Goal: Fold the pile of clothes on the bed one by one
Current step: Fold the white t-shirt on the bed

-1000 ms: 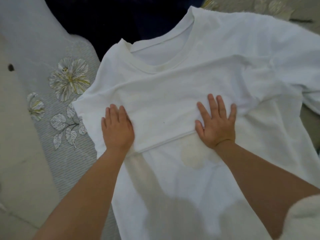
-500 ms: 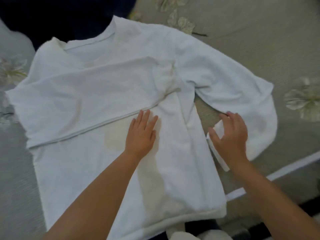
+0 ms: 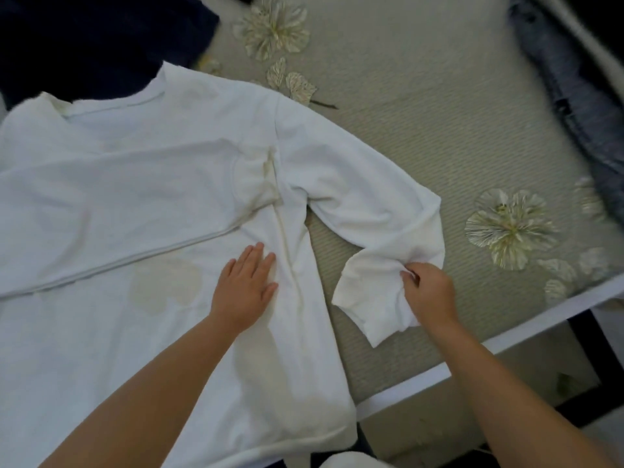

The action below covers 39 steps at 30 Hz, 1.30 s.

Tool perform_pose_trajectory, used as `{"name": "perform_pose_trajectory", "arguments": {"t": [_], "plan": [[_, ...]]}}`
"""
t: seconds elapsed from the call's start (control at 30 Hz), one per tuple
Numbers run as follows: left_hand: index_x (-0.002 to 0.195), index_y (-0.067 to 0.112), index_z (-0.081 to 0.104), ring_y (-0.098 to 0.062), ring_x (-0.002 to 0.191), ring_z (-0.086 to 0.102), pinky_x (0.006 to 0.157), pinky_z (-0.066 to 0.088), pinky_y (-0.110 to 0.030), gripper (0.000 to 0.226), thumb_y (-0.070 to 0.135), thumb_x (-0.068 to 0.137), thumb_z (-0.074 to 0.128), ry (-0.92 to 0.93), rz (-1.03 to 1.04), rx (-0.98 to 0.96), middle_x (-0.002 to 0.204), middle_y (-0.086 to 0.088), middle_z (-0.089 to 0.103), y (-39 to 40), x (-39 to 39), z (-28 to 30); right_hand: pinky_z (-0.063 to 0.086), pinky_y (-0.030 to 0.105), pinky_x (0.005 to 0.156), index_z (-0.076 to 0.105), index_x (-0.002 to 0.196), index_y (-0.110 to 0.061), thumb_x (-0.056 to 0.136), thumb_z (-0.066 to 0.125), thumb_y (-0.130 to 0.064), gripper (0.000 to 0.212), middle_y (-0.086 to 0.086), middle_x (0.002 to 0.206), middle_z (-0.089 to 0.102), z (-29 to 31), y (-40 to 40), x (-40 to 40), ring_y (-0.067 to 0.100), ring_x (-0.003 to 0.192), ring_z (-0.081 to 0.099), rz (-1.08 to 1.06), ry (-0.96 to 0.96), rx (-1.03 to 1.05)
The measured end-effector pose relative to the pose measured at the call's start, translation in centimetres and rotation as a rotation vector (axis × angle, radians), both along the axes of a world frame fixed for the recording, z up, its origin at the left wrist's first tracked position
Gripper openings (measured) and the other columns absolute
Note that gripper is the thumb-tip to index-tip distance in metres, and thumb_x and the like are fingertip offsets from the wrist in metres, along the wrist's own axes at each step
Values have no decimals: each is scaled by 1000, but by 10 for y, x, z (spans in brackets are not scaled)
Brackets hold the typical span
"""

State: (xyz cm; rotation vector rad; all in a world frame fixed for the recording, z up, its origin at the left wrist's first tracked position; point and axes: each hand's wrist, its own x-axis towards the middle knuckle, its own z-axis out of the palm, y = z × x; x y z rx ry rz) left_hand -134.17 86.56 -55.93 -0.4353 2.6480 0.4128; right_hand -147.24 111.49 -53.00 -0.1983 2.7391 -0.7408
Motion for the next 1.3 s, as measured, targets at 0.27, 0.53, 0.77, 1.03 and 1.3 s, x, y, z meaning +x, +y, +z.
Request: {"name": "perform_pose_trajectory", "arguments": {"t": [0.27, 0.53, 0.77, 1.03, 1.3], "plan": [[108, -10, 62, -51, 105, 54, 80, 46, -58, 58, 31, 79, 33, 197, 140, -27, 116, -32, 57, -76, 30, 43, 41, 2, 60, 64, 86, -19, 84, 60, -4, 15, -20, 70, 55, 85, -120, -31, -13, 59, 53, -211, 32, -600], [127, 3, 52, -35, 133, 32, 107, 27, -42, 35, 17, 96, 42, 427, 686, 58, 138, -19, 43, -199, 117, 88, 45, 12, 65, 61, 83, -21, 86, 58, -5, 16, -13, 71, 59, 146, -330, 35, -8, 62, 54, 15, -79, -909], [131, 6, 47, -29, 131, 35, 109, 22, -36, 38, 12, 94, 44, 292, 779, -65, 140, -14, 43, -285, 225, 79, 48, 33, 90, 57, 120, -4, 95, 44, -7, 29, 17, 111, 63, 90, -472, 153, 25, 101, 60, 426, -366, -593], [107, -11, 61, -50, 103, 56, 80, 47, -58, 46, 6, 64, 67, 351, 477, -50, 113, -31, 59, -295, 188, 41, 43, 36, 90, 63, 105, 9, 79, 55, 10, 27, 26, 106, 63, 18, -389, 146, 39, 100, 61, 629, -1, -121], [118, 3, 59, -41, 122, 45, 92, 37, -49, 55, -3, 65, 68, 195, 514, -147, 131, -19, 51, -317, 144, 14, 32, 66, 92, 54, 120, 8, 70, 52, -3, 51, 31, 130, 47, -10, -295, 64, 49, 120, 43, 550, 302, 406]]}}
